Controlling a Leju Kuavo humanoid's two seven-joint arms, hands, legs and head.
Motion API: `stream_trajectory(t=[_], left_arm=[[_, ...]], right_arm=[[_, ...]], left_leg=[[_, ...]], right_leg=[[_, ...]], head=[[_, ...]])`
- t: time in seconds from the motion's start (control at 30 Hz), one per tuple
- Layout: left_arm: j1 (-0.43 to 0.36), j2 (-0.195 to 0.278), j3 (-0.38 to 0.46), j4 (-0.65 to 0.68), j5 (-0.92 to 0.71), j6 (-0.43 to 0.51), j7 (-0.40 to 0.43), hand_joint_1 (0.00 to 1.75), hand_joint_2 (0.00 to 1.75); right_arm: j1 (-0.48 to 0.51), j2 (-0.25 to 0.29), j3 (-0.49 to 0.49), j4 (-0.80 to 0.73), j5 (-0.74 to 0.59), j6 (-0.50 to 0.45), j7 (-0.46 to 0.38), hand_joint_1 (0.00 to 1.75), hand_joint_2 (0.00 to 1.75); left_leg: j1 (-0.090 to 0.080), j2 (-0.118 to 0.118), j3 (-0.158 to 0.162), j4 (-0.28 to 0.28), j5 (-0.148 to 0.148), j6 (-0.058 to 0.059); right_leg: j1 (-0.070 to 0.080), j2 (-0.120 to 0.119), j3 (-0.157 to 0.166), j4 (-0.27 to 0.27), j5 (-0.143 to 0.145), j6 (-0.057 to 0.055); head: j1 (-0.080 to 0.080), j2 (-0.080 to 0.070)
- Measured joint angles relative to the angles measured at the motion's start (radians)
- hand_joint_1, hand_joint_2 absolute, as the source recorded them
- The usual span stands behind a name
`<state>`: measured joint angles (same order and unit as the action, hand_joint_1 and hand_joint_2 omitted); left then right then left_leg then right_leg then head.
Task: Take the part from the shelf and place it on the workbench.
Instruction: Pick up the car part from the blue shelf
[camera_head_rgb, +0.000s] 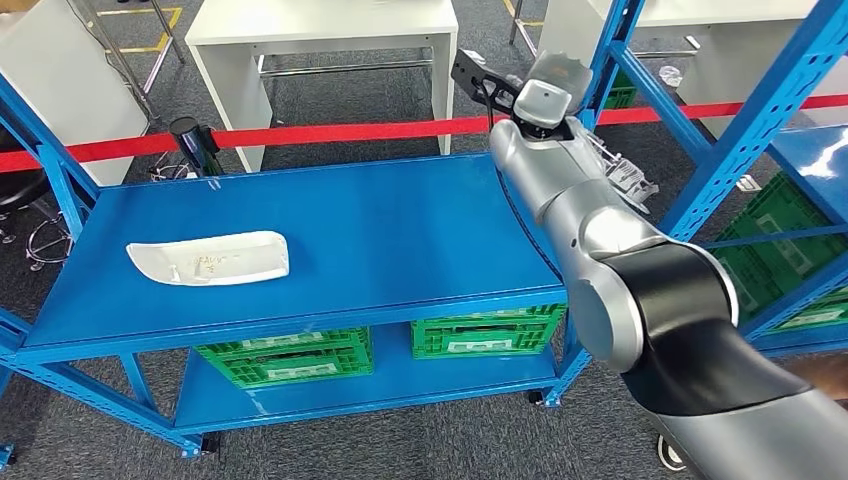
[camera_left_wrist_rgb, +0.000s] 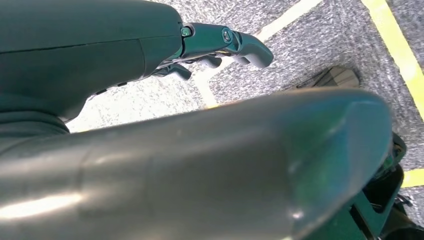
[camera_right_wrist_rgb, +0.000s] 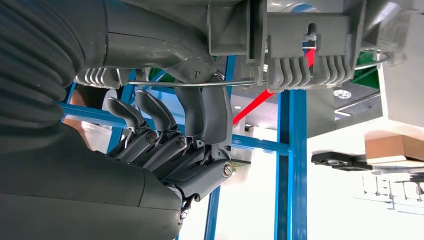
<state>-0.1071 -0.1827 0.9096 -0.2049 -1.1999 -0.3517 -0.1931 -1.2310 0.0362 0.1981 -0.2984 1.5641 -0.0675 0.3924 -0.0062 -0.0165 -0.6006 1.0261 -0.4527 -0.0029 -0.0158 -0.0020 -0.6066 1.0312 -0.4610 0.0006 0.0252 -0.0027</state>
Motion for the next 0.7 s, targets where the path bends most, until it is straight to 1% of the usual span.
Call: stream_trajectory(t=[0.17, 0.43, 0.7], left_arm=[[0.002, 0.000, 0.000, 0.000, 0.000, 0.000, -0.016, 0.00, 0.00], [0.003, 0.000, 0.000, 0.000, 0.017, 0.000, -0.049, 0.00, 0.00], [0.007, 0.000, 0.000, 0.003, 0.023, 0.000, -0.049, 0.00, 0.00]], right_arm=[[-0.018, 0.006, 0.001, 0.001, 0.000, -0.017, -0.009, 1.62, 1.75], [-0.051, 0.022, 0.015, 0.004, 0.003, -0.013, -0.014, 1.62, 1.75], [-0.062, 0.038, 0.019, 0.005, 0.005, -0.006, -0.018, 1.62, 1.75]], left_leg=[[0.000, 0.000, -0.001, 0.000, 0.000, 0.000], [0.000, 0.000, -0.002, 0.000, 0.000, 0.000], [0.000, 0.000, -0.003, 0.000, 0.000, 0.000]], right_leg=[[0.000, 0.000, -0.001, 0.000, 0.000, 0.000], [0.000, 0.000, -0.002, 0.000, 0.000, 0.000], [0.000, 0.000, -0.003, 0.000, 0.000, 0.000]], head=[[0.000, 0.000], [0.000, 0.000], [0.000, 0.000]])
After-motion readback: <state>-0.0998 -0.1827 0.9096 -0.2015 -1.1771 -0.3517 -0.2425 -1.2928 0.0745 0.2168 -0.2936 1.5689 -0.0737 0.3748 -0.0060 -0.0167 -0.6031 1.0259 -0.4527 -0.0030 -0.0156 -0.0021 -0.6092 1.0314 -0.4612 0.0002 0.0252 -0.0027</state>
